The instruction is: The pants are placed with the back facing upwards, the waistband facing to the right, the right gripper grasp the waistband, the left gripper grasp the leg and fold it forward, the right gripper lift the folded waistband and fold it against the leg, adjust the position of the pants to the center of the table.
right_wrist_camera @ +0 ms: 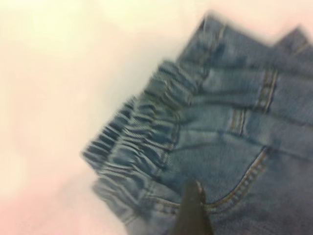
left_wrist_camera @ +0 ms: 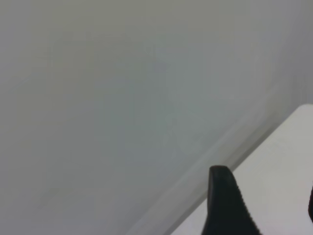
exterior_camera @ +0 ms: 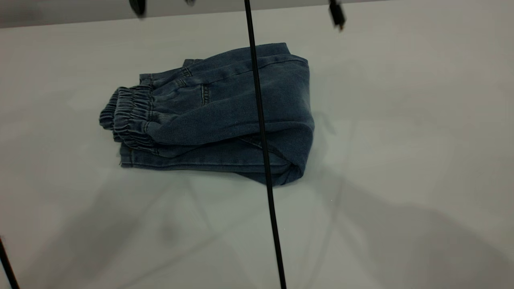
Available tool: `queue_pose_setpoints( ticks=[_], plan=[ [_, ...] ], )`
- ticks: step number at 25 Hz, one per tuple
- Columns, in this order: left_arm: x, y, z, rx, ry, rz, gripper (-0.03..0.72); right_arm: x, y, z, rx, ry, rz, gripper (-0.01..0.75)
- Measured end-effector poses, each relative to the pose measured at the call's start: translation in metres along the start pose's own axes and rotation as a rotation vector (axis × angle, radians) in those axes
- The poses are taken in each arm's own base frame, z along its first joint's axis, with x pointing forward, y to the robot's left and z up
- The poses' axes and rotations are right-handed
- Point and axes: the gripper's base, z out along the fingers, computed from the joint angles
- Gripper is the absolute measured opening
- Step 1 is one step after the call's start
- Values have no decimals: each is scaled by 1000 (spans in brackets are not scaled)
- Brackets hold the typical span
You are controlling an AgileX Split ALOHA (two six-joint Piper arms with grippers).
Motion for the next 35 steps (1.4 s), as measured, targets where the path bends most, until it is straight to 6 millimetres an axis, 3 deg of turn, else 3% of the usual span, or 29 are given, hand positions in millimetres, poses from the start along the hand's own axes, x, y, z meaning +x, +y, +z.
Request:
queue_pose_setpoints(
  ticks=[10,13,17,21,31,35],
  plan=[
    [-23,8,-53,-34,-93,29,379,-12,19,-141,-81,-256,-46,495],
    [-30,11,-73,-53,-132,46,379,-8,27,-187,-136,-338,-73,495],
    [-40,14,-103,-83,-208,60,379,1,35,-233,-191,-409,-104,495],
    [-32,13,-124,-106,-233,84,379,12,43,-276,-272,-503,-128,495],
    [-32,11,-193,-219,-531,98,379,54,60,-322,-361,-496,-216,495],
    [-32,11,-195,-221,-535,97,379,59,59,-320,-355,-476,-210,495]
  ],
)
